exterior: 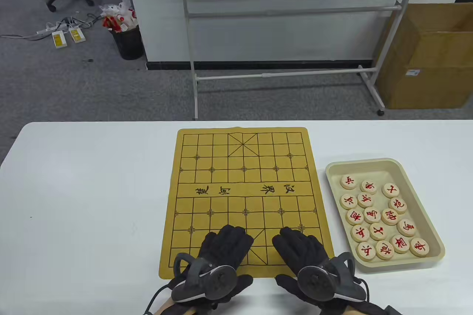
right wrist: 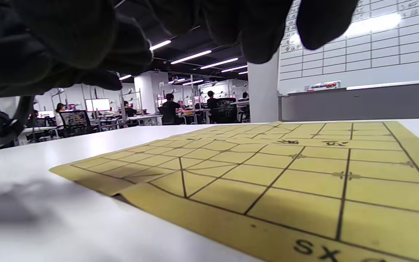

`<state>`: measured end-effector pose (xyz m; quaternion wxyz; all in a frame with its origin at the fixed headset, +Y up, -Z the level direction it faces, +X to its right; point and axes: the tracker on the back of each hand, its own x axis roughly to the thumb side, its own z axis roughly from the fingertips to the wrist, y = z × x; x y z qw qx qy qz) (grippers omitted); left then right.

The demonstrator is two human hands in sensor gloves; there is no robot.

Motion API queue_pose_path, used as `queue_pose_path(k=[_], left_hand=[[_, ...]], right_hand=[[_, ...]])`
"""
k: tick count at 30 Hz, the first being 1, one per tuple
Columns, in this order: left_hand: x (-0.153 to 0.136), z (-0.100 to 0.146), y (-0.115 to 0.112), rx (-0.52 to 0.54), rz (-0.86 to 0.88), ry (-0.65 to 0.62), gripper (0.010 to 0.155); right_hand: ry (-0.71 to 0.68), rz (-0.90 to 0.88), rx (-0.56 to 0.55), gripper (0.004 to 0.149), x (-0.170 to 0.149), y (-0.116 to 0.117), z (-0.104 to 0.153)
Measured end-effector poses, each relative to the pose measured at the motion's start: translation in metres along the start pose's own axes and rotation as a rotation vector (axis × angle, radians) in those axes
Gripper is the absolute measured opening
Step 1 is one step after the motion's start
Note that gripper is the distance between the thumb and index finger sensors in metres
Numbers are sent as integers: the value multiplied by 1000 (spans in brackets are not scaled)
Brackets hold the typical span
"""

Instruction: Set up Chinese chess pieces

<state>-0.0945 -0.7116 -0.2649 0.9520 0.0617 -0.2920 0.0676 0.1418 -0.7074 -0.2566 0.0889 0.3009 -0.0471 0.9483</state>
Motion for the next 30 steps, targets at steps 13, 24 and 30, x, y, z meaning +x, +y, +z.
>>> queue_pose_path(k=[13, 24, 30], left_hand=[[2, 1, 0, 10, -12, -1, 88], [4, 1, 0, 9, -33, -2, 88], [4, 1, 0, 5, -40, 3, 88]], right_hand=[[45, 17, -64, 83, -8, -12, 0], [250, 27, -224, 77, -60, -58, 6], [398, -7, -238, 70, -110, -85, 9]])
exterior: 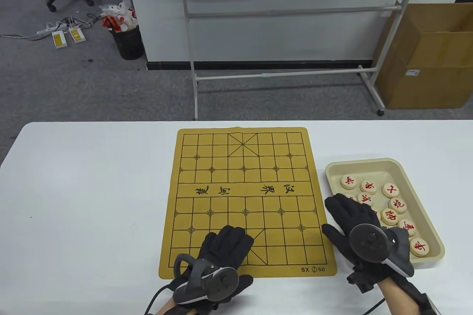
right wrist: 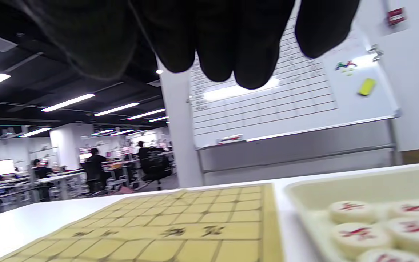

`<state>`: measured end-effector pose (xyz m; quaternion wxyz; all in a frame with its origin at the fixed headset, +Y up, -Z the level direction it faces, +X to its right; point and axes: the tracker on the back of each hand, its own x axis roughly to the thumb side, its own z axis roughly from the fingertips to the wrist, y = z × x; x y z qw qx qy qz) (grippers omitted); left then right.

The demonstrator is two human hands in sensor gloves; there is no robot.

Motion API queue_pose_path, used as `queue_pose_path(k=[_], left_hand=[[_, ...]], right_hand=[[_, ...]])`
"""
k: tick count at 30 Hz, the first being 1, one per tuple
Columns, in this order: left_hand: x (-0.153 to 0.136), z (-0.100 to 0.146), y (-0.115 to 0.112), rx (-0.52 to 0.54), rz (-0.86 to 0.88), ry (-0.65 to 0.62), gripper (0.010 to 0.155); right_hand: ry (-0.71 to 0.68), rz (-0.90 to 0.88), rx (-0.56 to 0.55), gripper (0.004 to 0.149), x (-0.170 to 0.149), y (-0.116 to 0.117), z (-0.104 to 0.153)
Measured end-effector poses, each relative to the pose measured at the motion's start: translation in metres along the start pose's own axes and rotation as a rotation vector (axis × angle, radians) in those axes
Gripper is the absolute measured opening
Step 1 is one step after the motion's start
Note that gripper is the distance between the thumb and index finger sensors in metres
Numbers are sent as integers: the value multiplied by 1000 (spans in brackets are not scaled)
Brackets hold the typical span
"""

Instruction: Set up Chinese chess pieces

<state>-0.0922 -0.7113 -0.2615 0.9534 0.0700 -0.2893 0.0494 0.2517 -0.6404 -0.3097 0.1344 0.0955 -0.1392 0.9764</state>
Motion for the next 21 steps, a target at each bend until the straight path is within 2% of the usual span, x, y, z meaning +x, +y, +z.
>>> queue_pose_path(k=[4, 9, 11, 15, 21], left_hand=[[0, -1, -1, -11, 0, 0, 88], [0, -1, -1, -18, 1, 1, 88], [0, -1, 0, -21, 2, 3, 88], [0, -2, -1, -25, 9, 5, 88], [-1, -2, 0, -24, 3, 11, 87]], right_hand=[[114, 111, 92, 66, -33, 1, -19], [202, 230, 287, 62, -71, 29, -25], [227, 258, 405, 61, -80, 38, -23], [278, 281, 547, 54, -89, 50, -17], [303, 368, 645, 63, -85, 67, -12]])
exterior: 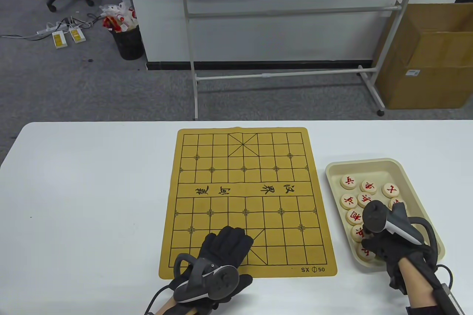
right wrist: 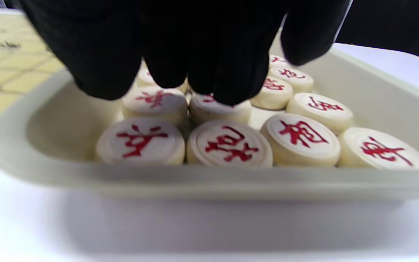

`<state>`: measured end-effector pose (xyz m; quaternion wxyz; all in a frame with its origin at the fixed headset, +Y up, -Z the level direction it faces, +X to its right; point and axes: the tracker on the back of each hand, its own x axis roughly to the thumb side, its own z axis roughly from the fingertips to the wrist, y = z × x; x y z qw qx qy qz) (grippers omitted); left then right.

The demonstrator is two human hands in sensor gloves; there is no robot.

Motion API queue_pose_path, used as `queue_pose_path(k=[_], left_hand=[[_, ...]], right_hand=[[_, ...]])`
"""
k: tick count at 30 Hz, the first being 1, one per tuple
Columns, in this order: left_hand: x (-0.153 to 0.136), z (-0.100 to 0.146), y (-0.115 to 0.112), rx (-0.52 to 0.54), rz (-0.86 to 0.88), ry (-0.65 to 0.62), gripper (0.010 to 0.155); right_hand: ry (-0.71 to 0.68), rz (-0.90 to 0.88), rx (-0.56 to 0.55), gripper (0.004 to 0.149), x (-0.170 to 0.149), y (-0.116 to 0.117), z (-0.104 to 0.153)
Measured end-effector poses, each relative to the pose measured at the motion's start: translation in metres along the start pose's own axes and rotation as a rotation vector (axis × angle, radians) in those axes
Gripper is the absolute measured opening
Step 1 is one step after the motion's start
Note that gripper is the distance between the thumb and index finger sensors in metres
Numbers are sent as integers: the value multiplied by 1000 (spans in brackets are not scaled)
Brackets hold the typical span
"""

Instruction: Set up Chinese chess pieces

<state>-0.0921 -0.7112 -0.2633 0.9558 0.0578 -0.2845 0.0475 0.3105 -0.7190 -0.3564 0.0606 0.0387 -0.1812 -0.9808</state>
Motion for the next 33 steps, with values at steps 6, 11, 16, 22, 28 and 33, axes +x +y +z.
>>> queue_pose_path(k=[6, 11, 16, 22, 28, 33], left_hand=[[-1, 0, 0, 0, -4, 5, 87], [0, 0, 0, -9, -11, 3, 87], [0, 0, 0, -9, -13, 5, 87], [0, 0, -1, -13, -17, 5, 87], [0, 0, 0, -14, -18, 7, 87], [0, -1, -1, -14, -18, 8, 87]], right_hand=[[46, 80, 50, 71, 10, 9, 0], [80, 129, 64, 73, 15, 12, -1], [77, 52, 97, 73, 13, 17, -5], [87, 69, 108, 73, 14, 18, -5], [83, 58, 65, 64, 12, 12, -2], [44, 39, 33, 57, 14, 3, 6]])
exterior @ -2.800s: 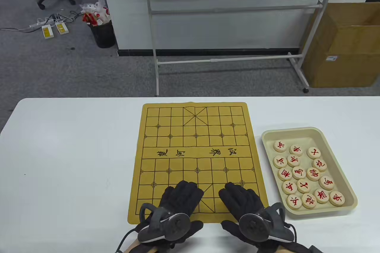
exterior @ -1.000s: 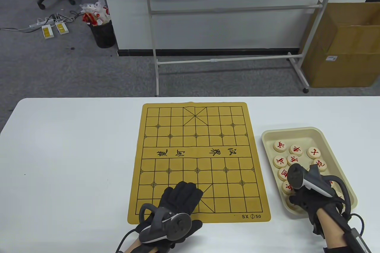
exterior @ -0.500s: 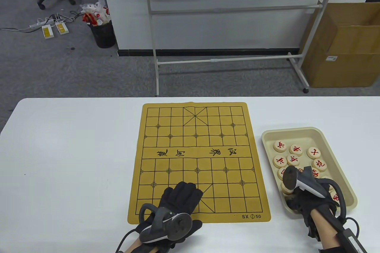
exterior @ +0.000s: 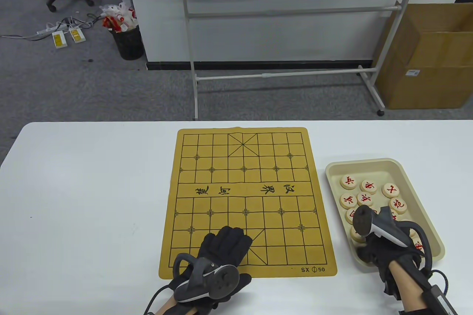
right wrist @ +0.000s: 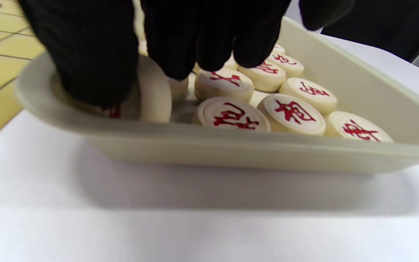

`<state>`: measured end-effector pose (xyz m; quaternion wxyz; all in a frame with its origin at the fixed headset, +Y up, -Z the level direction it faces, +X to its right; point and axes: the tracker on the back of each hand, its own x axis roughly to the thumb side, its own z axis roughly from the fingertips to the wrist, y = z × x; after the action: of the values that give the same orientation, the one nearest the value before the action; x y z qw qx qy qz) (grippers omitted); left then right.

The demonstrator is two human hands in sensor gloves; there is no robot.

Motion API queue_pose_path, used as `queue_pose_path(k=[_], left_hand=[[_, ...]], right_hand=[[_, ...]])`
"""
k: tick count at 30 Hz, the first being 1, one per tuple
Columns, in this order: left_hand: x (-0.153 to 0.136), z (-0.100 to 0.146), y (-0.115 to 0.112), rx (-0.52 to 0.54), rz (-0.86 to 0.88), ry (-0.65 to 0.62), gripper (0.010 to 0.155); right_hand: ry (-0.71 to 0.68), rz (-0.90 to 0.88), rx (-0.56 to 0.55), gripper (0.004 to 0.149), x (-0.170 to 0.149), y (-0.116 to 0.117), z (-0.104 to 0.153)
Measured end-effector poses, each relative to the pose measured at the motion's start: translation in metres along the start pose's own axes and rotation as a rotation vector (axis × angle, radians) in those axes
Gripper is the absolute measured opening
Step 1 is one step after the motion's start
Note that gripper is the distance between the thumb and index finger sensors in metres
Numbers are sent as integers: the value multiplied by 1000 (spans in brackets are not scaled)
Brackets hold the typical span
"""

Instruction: Set up Chinese chess pieces

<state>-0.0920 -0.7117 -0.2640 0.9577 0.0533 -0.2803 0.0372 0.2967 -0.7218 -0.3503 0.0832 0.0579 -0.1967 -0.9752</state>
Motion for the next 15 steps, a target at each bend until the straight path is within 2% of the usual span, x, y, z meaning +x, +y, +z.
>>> queue_pose_path(k=[7, 11, 13, 15], left_hand=[[-1, 0, 0, 0, 2, 4, 86], [0, -1, 0, -4, 1, 3, 86], [0, -1, 0, -5, 0, 2, 86], [0, -1, 0, -4, 1, 2, 86]], right_hand=[[-11, -112, -105, 51, -11, -16, 12], [-44, -200, -165, 53, -17, -21, 16], [-43, -246, -218, 56, -20, -23, 18], [-63, -261, -230, 71, -22, -24, 19]])
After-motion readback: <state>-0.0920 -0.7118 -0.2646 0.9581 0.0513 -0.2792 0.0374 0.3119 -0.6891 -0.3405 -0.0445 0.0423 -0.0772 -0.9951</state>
